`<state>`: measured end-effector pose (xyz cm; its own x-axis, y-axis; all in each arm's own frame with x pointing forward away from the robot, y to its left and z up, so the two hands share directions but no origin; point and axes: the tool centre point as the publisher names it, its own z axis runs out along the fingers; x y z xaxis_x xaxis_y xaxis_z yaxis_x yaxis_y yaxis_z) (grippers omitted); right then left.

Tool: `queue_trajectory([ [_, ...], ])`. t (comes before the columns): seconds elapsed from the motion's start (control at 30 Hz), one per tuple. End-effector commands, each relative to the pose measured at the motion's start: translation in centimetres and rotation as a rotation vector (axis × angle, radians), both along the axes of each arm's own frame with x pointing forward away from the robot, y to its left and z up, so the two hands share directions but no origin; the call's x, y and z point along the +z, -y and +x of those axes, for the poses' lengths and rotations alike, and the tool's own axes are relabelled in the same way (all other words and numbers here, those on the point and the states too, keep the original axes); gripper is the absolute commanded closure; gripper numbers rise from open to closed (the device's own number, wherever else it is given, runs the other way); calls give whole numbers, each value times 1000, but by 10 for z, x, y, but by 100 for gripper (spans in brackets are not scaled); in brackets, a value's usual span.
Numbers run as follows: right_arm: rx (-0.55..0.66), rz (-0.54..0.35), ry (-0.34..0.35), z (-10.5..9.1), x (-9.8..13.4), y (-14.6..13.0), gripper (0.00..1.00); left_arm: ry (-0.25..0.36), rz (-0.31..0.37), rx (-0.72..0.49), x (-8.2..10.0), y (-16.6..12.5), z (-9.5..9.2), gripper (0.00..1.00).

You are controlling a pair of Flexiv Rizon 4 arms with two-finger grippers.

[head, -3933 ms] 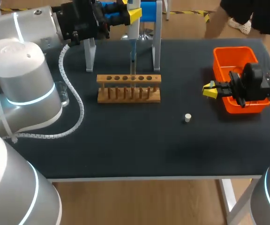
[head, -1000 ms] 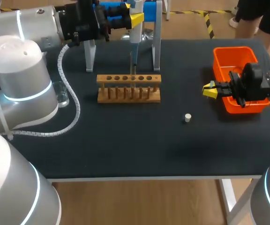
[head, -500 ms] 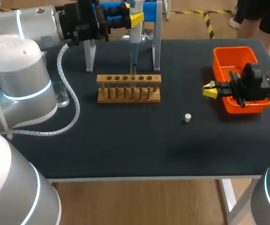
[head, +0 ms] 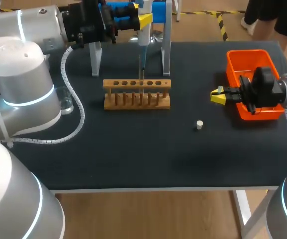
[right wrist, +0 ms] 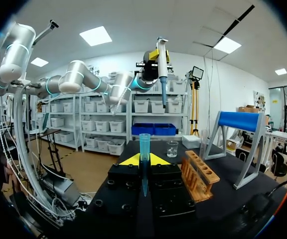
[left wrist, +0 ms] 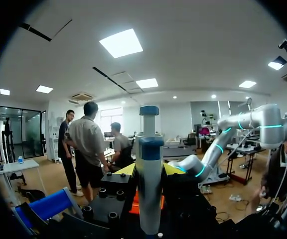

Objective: Invert the test tube, pick up the pipette, mount the tip to pipette, aspirate from beaker and dispense into the tube, eject the tip, return the pipette, and cap with the stopper.

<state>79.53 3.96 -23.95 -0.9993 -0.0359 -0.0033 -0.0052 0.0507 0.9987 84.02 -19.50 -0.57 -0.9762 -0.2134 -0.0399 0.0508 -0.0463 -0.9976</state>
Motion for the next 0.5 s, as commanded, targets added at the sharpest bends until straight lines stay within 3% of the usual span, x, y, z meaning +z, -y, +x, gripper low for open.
queue_trajectory([
  [0.03,-10,-11,4,-1,2,-14,100,1,0,-3,0,-1,0,100],
  [0.5,-7,-11,-1,2,6,-63,100,1,0,-3,0,-1,0,100],
])
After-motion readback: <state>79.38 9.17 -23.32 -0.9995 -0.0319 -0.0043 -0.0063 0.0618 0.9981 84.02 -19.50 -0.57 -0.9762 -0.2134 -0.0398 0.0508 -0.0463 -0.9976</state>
